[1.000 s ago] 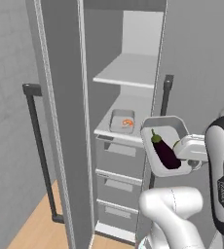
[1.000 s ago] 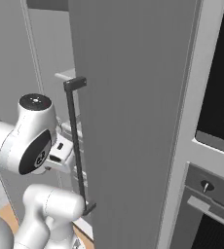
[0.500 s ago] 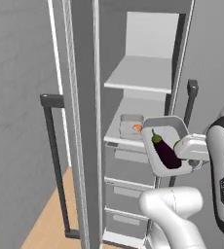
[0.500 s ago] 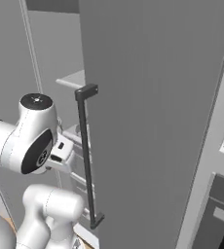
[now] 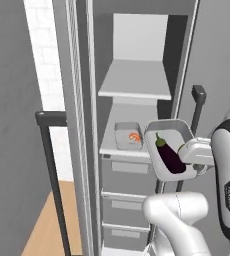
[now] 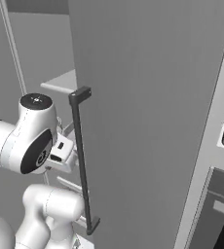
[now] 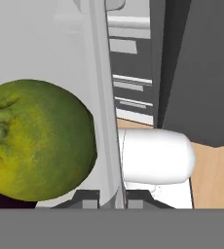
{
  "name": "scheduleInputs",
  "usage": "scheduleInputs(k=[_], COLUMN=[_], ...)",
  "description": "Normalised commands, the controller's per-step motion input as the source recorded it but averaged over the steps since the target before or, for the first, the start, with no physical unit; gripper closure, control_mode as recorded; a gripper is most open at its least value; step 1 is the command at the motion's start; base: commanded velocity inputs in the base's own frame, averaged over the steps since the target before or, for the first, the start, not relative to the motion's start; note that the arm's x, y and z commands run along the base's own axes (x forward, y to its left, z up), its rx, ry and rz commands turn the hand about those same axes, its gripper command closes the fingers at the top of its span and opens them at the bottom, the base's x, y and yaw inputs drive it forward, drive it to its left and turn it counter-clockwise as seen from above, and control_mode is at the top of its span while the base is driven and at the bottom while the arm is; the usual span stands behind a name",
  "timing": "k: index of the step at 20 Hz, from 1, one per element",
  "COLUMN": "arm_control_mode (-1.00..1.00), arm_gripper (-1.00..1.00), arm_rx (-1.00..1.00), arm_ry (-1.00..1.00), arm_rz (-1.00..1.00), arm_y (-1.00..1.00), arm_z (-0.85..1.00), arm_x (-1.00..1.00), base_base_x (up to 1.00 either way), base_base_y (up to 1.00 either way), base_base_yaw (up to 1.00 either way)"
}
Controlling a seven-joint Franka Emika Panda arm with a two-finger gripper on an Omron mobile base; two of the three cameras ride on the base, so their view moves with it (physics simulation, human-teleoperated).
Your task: Take the meat container that has the shrimp and place it on the second highest rack of the freezer. Then take the vegetable container that has the lime and eggplant and place it on the highest rack of the freezer.
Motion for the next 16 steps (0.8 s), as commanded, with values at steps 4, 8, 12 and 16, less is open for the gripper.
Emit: scheduleInputs(k=[4, 8, 12, 16], arm_control_mode=[1.0, 1.0, 1.0, 1.0], arm_gripper=[1.0, 1.0, 1.0, 1.0], arm_rx=[0.0, 0.0, 0.0, 0.0], arm_ry=[0.0, 0.0, 0.0, 0.0], arm_rz=[0.0, 0.0, 0.0, 0.0], arm_y=[0.0, 0.0, 0.0, 0.0], arm_z=[0.0, 0.0, 0.0, 0.0], arm_x=[0.0, 0.0, 0.0, 0.0], base_base_x=[0.29, 0.34, 0.44, 0.31], base_base_y=[0.04, 0.14, 0.38, 0.46], base_base_yaw=[-0.28, -0.31, -0.21, -0.15])
